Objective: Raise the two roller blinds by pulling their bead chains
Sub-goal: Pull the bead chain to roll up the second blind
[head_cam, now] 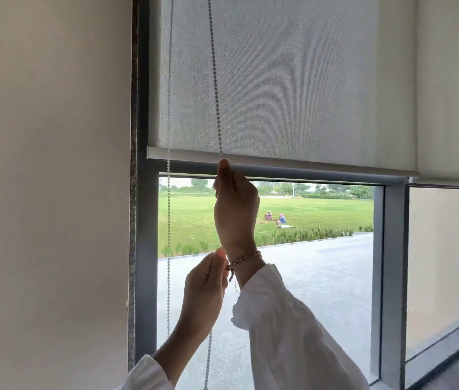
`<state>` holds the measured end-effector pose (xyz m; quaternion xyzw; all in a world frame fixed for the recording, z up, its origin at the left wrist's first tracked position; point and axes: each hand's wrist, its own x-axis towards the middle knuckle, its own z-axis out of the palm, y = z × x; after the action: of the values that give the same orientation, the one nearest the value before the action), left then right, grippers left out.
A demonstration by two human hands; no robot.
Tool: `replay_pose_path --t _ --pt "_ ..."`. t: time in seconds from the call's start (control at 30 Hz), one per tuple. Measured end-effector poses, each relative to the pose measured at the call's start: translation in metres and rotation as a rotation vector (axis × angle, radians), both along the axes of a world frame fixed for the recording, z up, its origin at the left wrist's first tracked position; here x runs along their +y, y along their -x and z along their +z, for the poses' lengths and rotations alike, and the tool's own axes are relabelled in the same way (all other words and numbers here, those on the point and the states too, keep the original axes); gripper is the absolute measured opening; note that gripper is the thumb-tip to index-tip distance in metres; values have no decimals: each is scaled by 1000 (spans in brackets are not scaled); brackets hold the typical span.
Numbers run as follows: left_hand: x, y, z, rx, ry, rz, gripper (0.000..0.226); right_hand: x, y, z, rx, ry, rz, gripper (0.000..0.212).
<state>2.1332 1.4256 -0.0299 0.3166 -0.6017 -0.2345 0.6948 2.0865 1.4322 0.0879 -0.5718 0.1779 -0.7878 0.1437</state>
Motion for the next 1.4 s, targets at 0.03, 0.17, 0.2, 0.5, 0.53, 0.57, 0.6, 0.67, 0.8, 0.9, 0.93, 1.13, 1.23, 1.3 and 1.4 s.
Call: replay_pose_path --t 0.03,0.17,0.2,0.5,0.53,0.57,0.6,0.67,0.8,0.9,0.93,1.13,1.23,1.3,1.4 --pt "0 0 1 -3 4 4 51 1 0 0 -7 23 -14 49" --pt "0 -2 -5 -38 2 27 52 3 0 -11 -12 78 -45 46" --pt "0 -3 -9 -43 -9 28 53 2 0 -17 -13 69 -36 46" --pt "-4 -6 -21 -37 -36 15 55 -3 -2 -30 -21 64 -28 46" --pt "-4 -7 -22 -36 -38 15 55 -3 -2 -31 -26 76 -30 45" --pt "-4 -7 -22 -35 -38 14 55 -2 -2 -32 -34 91 -38 44" --pt "-3 -7 -22 -34 -38 13 55 -1 -2 -32 -43 106 -53 45" --pt "-2 -7 -21 -39 -33 14 55 1 -3 -33 -55 138 -85 46" --pt "2 -7 -18 -45 -24 17 54 3 -2 -33 -61 183 -115 50" --pt "6 -7 -16 -45 -17 22 53 4 -1 -32 -78 209 -129 50" --pt "7 -7 -15 -44 -10 26 53 5 -1 -32 -81 216 -144 50" --pt "15 -3 -15 -56 55 30 52 10 3 -31 -106 226 -158 48" --pt "19 -3 -14 -51 63 27 49 14 5 -31 -119 231 -146 43" --pt "21 -1 -13 -48 68 14 47 15 6 -31 -125 222 -147 45" --pt "23 -1 -12 -49 75 7 47 17 7 -30 -135 223 -155 45"
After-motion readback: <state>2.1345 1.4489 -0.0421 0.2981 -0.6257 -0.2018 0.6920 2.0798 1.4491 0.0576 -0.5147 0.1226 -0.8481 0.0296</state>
